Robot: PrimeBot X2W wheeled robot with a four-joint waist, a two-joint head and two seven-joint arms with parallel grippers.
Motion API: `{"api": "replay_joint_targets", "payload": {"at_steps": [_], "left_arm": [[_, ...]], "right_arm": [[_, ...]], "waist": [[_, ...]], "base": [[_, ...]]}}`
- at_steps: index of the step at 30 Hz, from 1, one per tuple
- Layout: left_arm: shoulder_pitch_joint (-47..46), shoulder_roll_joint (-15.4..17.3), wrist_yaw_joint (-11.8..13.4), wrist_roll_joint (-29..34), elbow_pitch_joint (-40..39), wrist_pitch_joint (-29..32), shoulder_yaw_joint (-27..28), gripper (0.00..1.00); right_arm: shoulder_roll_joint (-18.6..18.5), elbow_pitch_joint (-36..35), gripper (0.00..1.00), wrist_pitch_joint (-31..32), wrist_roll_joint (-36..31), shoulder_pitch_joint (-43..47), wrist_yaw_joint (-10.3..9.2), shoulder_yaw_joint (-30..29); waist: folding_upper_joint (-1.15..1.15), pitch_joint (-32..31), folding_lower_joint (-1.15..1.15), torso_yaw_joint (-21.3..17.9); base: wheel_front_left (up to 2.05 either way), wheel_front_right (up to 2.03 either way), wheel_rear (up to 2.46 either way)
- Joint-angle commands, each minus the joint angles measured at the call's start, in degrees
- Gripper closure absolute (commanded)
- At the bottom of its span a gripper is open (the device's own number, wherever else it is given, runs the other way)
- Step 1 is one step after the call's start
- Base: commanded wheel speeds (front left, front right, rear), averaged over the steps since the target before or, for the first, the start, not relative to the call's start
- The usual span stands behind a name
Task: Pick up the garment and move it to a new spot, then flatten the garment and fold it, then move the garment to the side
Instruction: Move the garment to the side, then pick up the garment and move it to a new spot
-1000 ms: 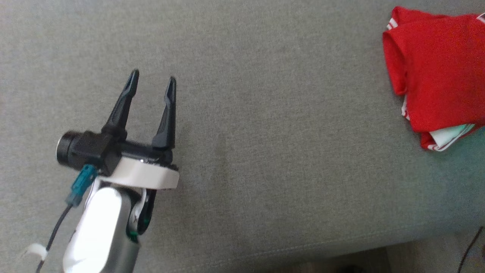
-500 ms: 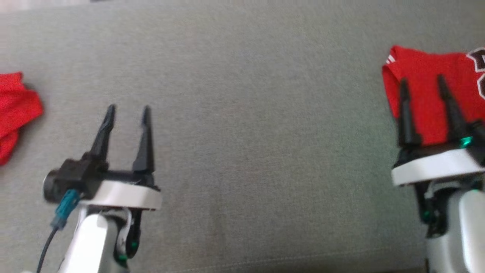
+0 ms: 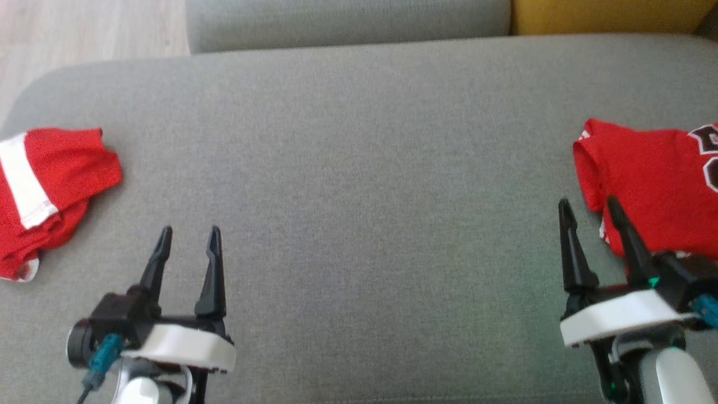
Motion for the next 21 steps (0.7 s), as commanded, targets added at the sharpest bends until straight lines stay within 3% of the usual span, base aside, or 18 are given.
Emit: {"api": "replay_joint_targets", "payload": {"at_steps": [1, 9, 21], "left_arm": [[-0.66, 1.07, 0.43, 0.30, -2.03, 0.07, 1.71, 0.00], [3.51, 1.29, 1.11, 0.06, -2.23, 1.03, 0.96, 0.00], [4.88, 1.84, 1.89, 0.10, -3.62, 1.74, 0.46, 0.00]], "right_arm": [[-0.13, -2.38, 0.00, 0.33, 0.24, -0.15, 0.37, 1.42], [-0.11, -3.56, 0.00, 1.12, 0.99, 4.51, 0.37, 1.07], [-0.11, -4.40, 0.00, 1.21, 1.51, 6.07, 0.37, 1.19]], "waist": [[0.00, -1.63, 0.00, 0.23], [0.00, -5.63, 0.00, 0.33], [0.00, -6.25, 0.00, 0.34]], "base": [[0.00, 0.00, 0.00], [0.00, 0.00, 0.00], [0.00, 0.00, 0.00]]}}
